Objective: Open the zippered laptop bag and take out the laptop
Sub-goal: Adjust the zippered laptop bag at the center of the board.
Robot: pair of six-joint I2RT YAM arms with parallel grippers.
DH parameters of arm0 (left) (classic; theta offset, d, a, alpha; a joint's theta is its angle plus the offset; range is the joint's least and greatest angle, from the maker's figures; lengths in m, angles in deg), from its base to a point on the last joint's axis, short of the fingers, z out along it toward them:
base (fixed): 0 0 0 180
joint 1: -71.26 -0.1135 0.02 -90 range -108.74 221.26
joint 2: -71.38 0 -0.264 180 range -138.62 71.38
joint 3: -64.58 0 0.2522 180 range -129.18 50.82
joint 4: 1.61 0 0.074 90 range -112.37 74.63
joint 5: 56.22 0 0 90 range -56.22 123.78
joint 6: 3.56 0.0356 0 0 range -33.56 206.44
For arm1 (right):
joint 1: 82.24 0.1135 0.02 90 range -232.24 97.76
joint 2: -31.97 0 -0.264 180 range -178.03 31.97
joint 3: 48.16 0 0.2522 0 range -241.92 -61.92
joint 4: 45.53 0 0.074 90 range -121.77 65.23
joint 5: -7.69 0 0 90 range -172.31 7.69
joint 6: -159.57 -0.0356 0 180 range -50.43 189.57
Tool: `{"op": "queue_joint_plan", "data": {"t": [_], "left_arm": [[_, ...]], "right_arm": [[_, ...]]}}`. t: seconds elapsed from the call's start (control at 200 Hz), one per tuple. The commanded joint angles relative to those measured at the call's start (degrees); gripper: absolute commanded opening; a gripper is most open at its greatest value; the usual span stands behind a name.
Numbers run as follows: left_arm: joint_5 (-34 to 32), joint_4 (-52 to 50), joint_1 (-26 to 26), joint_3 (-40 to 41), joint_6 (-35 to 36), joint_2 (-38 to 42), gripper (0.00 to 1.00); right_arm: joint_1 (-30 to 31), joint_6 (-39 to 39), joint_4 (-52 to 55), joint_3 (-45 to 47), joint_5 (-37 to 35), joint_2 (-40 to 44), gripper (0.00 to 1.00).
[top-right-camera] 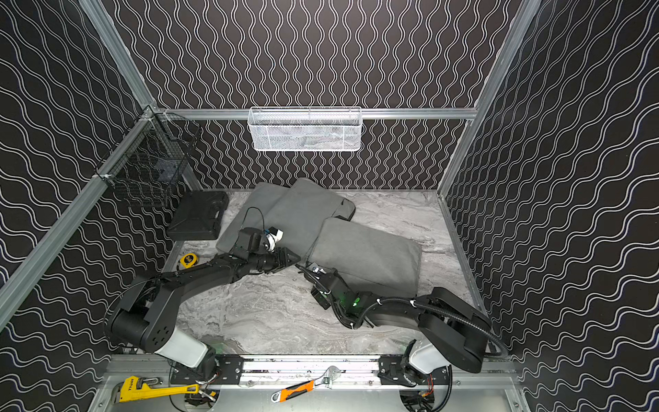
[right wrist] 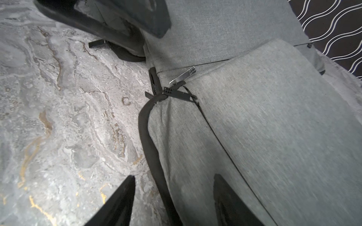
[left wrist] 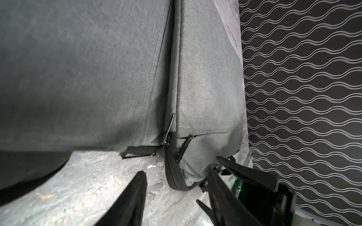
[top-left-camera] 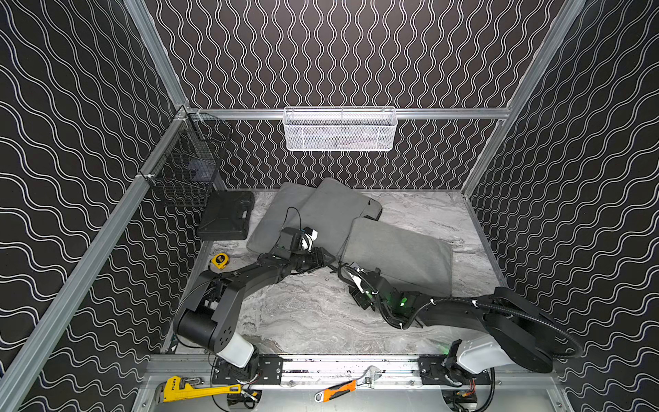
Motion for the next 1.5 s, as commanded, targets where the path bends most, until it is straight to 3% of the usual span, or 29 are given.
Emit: {"op": "queue_joint_plan", "data": {"t": [0.0,0.09,0.215,0.3,0.36,0.475,0.576,0.746,0.961,1.071,1.261,1.491], "left_arm": [[0.42,1.11,0.2,-0.3,1.11,-1.58,0.5],[1.09,3.83,0.2,-0.21,-0.82,-2.75,0.49],[1.49,3.37,0.2,-1.21,-0.93,-3.69,0.48],[1.02,1.89,0.2,-1.77,-0.26,-3.49,0.48],[0.61,1.1,0.11,-1.96,-0.16,-3.23,0.48],[1.23,2.64,-0.06,-1.55,-2.02,-2.91,0.49],[2.61,5.23,-0.24,-1.31,-4.13,-3.21,0.5],[3.92,11.93,-0.09,-1.17,-9.08,-4.4,0.47],[1.85,18.85,1.58,-0.35,-17.65,-6.19,0.38],[-0.55,15.56,3.18,-1.18,-24.13,-6.51,0.35],[-6.98,5.77,6.84,-4.14,-20.61,-3.14,0.37],[-5.0,6.73,8.15,-4.45,-22.5,-5.5,0.41]], "right_arm": [[0.21,-0.79,-1.51,-1.72,0.95,-2.03,0.71],[0.3,0.57,-1.05,-3.71,-0.06,-4.62,0.74],[0.6,2.06,2.05,-8.56,-7.17,-10.16,0.75],[0.64,3.76,3.57,-11.2,-11.65,-13.65,0.71],[0.8,5.55,3.12,-11.73,-13.53,-14.81,0.58],[0.97,8.06,-1.42,-8.93,-15.06,-13.05,0.16],[0.98,9.4,-5.24,-5.45,-13.2,-8.97,0.0],[0.95,9.72,-8.08,-1.48,-5.97,-2.64,0.0],[0.98,7.4,-8.41,0.08,-3.68,0.78,0.0],[0.99,5.91,-7.44,0.31,-2.92,2.13,0.0],[1.0,2.26,-8.69,3.09,-1.79,3.89,0.0],[0.98,1.92,-8.77,2.9,-2.13,3.72,0.0]]}}
